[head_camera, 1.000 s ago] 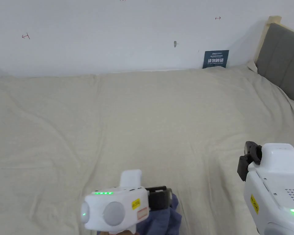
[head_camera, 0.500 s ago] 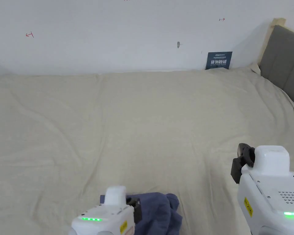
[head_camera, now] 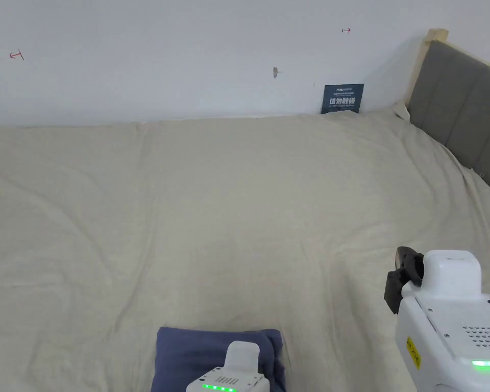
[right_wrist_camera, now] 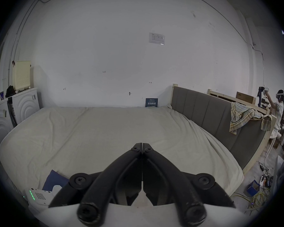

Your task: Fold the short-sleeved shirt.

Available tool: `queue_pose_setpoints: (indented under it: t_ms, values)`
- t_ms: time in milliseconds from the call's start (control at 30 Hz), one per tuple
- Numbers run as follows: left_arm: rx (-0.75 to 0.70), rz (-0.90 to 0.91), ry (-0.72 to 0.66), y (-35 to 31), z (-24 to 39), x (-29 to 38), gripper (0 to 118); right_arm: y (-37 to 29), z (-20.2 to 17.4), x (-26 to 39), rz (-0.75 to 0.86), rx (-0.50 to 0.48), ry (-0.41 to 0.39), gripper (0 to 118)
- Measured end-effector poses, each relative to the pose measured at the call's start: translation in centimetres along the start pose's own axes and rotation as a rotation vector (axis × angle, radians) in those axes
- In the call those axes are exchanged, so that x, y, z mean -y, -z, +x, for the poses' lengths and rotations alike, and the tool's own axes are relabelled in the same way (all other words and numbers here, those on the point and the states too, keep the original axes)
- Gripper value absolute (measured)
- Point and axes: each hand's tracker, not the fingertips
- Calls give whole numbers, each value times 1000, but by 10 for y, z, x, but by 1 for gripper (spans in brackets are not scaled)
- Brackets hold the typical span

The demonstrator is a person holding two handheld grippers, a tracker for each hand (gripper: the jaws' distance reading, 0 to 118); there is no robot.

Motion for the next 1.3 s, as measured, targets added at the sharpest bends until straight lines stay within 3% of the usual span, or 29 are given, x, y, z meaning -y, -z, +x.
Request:
queue_pose_setpoints:
  t_ms: [100, 267, 533, 733, 967, 1300]
  values:
    - [20, 7, 21, -19, -1, -14, 0, -7, -4, -4, 6, -9, 9, 0]
    - [86, 276, 20, -101, -14, -55, 0, -22, -16, -15, 56, -39, -3, 0]
    - [-56, 594, 78, -217, -58, -108, 0, -39, -41, -38, 147, -73, -2, 0]
    - [-240, 758, 112, -274, -103, -119, 0, -47, -60, -52, 215, -79, -10, 0]
    - [-365, 798, 38, -298, -152, -102, 0, -45, -75, -55, 243, -105, -28, 0]
    - [-380, 781, -25, -302, -173, -92, 0, -35, -90, -48, 222, -135, -38, 0]
